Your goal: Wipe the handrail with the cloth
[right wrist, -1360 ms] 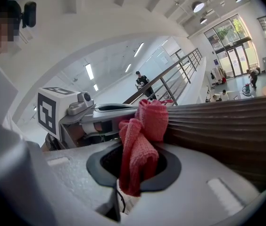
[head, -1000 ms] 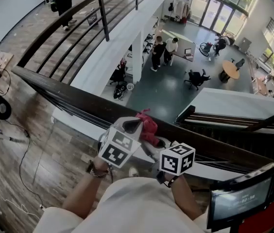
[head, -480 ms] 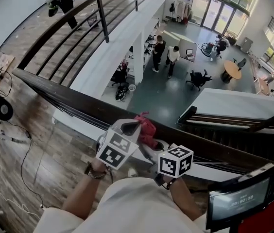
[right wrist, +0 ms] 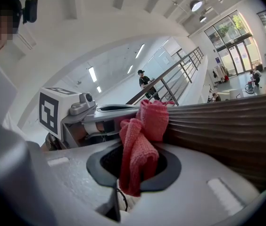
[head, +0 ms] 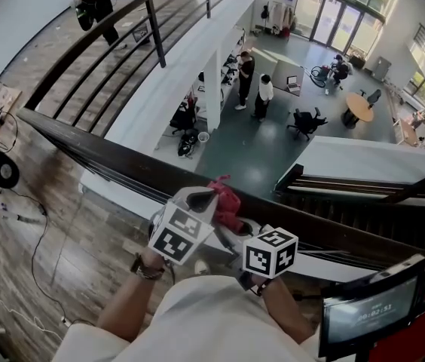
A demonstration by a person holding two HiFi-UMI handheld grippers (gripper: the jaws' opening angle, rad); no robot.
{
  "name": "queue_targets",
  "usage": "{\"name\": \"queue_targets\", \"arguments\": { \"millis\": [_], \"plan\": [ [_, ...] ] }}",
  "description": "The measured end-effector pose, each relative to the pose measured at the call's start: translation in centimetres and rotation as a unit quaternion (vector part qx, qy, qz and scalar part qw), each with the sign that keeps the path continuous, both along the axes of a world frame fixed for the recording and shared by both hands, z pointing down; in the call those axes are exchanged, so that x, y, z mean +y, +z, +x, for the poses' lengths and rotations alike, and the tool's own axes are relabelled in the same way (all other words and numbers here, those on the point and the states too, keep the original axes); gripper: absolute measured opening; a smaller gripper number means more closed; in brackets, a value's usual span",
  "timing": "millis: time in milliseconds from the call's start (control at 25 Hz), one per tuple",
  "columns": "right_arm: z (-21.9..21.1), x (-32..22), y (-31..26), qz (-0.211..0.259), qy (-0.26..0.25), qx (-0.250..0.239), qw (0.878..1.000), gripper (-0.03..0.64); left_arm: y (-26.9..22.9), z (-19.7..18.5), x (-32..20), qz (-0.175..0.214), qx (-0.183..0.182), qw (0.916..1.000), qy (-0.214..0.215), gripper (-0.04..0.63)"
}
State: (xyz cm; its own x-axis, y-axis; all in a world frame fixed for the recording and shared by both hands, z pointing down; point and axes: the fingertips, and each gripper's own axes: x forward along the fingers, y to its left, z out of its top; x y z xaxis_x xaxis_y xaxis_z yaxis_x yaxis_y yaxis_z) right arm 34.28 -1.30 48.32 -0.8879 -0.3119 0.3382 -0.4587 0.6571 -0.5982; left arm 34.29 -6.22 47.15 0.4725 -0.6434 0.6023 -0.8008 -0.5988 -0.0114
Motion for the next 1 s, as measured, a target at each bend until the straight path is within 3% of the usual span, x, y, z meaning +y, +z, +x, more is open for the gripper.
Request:
{"name": "queue_targets", "arguments": {
  "millis": [1000],
  "plan": [
    [5.8, 0.7, 0.1, -0.002, 0.023, -0.001, 1.000, 0.063, 0.2, 6.1, 0.7, -0.004, -0.001, 0.9997, 0.024, 0.002]
  ]
}}
